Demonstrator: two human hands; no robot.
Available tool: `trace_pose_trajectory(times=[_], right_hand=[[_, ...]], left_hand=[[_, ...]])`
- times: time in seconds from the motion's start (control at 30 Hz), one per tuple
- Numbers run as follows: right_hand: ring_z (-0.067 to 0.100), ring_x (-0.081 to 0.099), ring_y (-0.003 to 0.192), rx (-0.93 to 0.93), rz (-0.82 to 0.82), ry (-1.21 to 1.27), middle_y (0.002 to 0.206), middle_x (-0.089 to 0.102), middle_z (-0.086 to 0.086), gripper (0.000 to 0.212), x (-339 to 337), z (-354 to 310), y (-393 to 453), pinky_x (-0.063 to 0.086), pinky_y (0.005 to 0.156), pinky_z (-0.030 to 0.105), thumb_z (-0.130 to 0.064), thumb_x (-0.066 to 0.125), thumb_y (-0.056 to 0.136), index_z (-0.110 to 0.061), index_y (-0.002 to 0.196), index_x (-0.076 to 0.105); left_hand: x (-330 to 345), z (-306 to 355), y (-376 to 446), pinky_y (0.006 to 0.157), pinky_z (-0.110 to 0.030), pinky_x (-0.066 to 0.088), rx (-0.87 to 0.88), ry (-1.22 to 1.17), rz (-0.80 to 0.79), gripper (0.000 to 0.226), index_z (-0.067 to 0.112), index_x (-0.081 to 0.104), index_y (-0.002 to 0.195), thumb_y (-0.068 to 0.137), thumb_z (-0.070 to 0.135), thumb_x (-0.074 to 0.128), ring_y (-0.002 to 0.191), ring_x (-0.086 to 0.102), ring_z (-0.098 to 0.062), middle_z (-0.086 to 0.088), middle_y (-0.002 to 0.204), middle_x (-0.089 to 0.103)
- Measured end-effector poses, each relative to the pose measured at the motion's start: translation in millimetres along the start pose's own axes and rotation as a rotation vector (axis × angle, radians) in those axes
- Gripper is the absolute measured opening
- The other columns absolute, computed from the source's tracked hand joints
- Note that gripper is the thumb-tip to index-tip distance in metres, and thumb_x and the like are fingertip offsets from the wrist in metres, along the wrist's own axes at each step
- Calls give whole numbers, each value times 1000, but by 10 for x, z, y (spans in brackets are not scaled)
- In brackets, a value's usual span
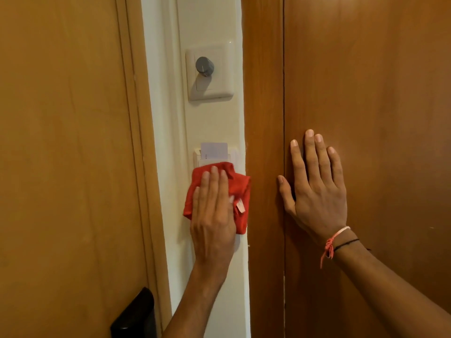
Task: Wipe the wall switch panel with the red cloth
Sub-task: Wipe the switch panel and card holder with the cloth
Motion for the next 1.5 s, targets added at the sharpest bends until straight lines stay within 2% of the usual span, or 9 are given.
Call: trace_pose_trajectory(times=[0.1, 0.23, 0.4, 0.53, 0.7, 0.87, 1.03, 1.23, 1.5], right_hand=[[35, 17, 163, -2, 0, 4, 174, 20, 19, 74, 17, -4, -3, 17, 133, 50, -52, 34, 106, -10, 166, 25], [36, 18, 163, -3, -1, -1, 174, 20, 20, 74, 31, -15, -6, 20, 133, 52, -52, 33, 106, -9, 166, 25], [35, 17, 163, 0, -3, 1, 174, 20, 20, 74, 37, -4, -6, 17, 133, 51, -53, 33, 106, -10, 166, 24], [35, 16, 164, -3, 3, -5, 174, 19, 20, 74, 37, -8, -6, 17, 134, 50, -52, 35, 106, -10, 166, 23], [34, 16, 164, 0, 8, 14, 175, 19, 18, 74, 46, -8, -14, 13, 134, 49, -53, 36, 106, -11, 166, 24], [34, 16, 164, 2, 18, 12, 175, 18, 19, 74, 26, -19, -11, 14, 134, 49, -52, 36, 106, -11, 166, 23], [35, 17, 164, 6, 12, 12, 174, 20, 18, 74, 29, -13, -7, 12, 134, 48, -53, 36, 106, -11, 166, 24], [35, 18, 163, 2, 10, 14, 174, 21, 19, 73, -1, -17, -1, 17, 133, 50, -52, 36, 106, -10, 166, 25], [36, 21, 162, 9, 2, 18, 173, 22, 19, 73, -9, -25, 11, 20, 132, 51, -52, 35, 107, -10, 166, 25]], left_hand=[[3, 37, 125, 116, -52, 30, -273, -101, 68, 52, 7, 29, 149, 104, 34, 30, 146, 27, -31, -16, 154, 37], [57, 134, -37, 117, -50, 29, 27, 56, -19, 53, 7, 30, 149, 103, 34, 34, 145, 29, -32, -17, 153, 37], [-27, 66, 114, 115, -51, 32, -125, 12, 13, 52, 4, 38, 145, 102, 33, 35, 142, 33, -33, -19, 150, 43], [-9, 80, -64, 110, -53, 39, 114, 89, -38, 51, 4, 40, 143, 103, 35, 31, 138, 40, -35, -19, 145, 48], [-54, -23, 178, 113, -54, 36, -208, -50, 46, 52, 4, 38, 146, 102, 32, 37, 141, 35, -33, -18, 149, 44], [-16, 58, -75, 112, -52, 36, 43, 59, -28, 52, 4, 38, 144, 101, 32, 40, 139, 38, -34, -19, 147, 47], [-58, -79, 121, 110, -54, 36, -168, -34, 41, 52, 5, 41, 144, 101, 32, 42, 139, 37, -33, -17, 147, 47], [-48, -34, -120, 102, -60, 45, -84, -1, -18, 54, 2, 41, 143, 101, 36, 33, 134, 44, -39, -22, 143, 51], [-93, -122, -48, 105, -58, 39, -115, -34, -49, 54, 1, 44, 142, 98, 31, 41, 136, 41, -36, -20, 144, 49]])
Point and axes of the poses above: each hand's wrist, its own y-axis towards the middle knuckle, its own x-axis out of the palm, z = x × y, the point moved 5 cm from there along y, towards the middle knuckle
